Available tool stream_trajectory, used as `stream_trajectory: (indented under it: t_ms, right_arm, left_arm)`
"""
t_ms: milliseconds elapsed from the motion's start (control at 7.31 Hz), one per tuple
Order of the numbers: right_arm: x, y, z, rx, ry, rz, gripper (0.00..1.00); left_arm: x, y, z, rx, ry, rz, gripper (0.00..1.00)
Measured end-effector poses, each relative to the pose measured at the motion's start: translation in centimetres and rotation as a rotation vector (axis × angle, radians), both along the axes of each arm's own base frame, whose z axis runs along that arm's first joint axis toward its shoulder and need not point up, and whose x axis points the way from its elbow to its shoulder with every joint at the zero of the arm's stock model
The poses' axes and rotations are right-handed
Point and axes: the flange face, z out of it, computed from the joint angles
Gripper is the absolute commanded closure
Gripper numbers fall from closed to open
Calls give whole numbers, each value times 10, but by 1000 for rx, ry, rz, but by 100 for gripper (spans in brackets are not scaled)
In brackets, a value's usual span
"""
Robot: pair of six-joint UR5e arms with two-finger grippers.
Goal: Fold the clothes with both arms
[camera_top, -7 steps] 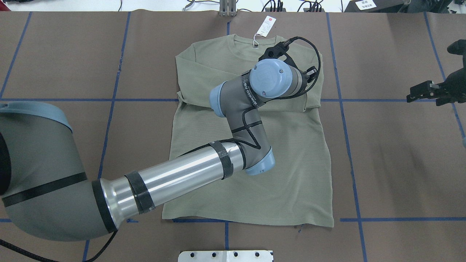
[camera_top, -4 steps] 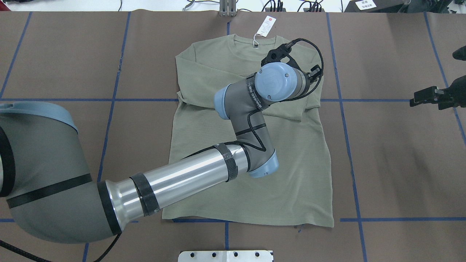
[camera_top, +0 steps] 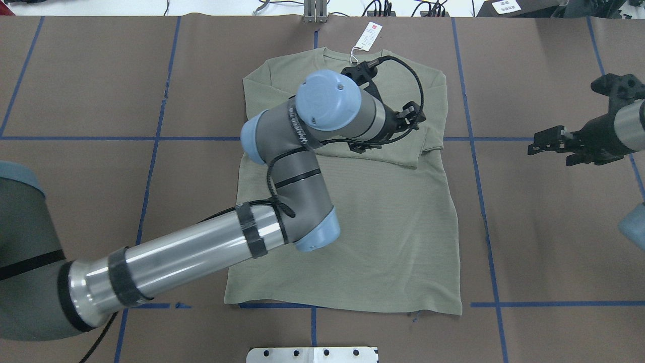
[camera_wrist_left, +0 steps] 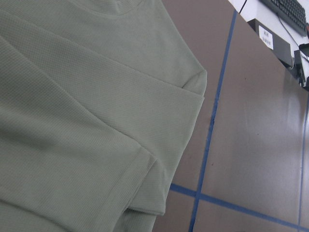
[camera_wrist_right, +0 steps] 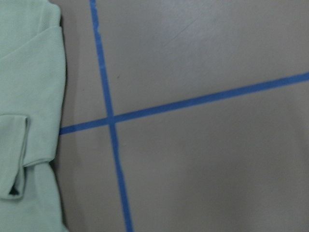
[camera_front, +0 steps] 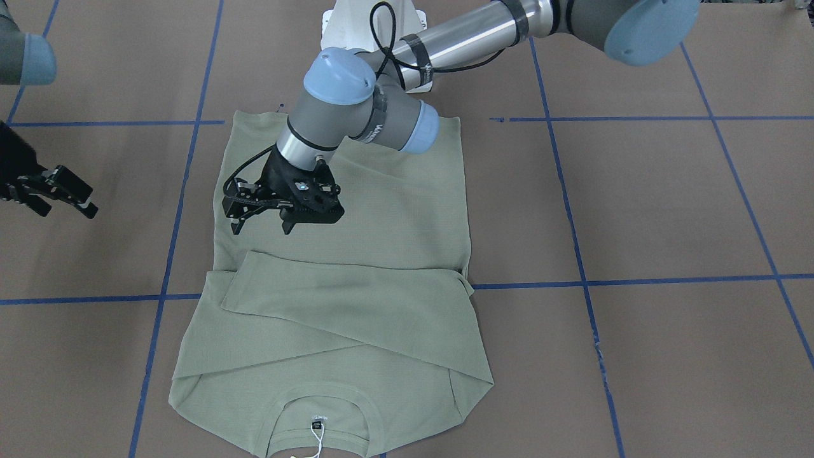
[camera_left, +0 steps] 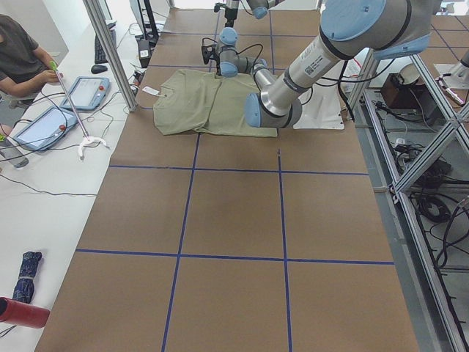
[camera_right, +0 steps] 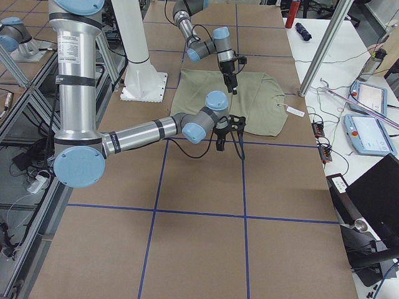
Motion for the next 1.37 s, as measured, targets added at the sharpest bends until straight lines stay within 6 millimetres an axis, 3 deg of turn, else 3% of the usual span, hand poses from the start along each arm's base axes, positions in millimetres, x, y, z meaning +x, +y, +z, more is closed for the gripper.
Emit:
stream_trajectory:
  t_ms: [274,410,684,958,1094,1368]
  right_arm:
    - [-82,66,-60,-97,-52,121,1]
    - [-120,104,-76,-135,-64,166,2]
    - [-188,195,-90,-147,-3,246,7]
    - [-218,263,-95,-155,55,252,11]
    - [-223,283,-95,-166,82,247,16]
    - [-228,299,-87,-191,128,255,24]
  left_arm:
    - [-83,26,60,105,-92,57,12]
    - [-111,31,84,134,-118,72,12]
    - [-137,34,110,147,-136,93,11]
    - [-145,34,118,142,-139,93,11]
    - [-148,36,124,137,-142,91,10]
    - [-155,39,133,130,-144,90,10]
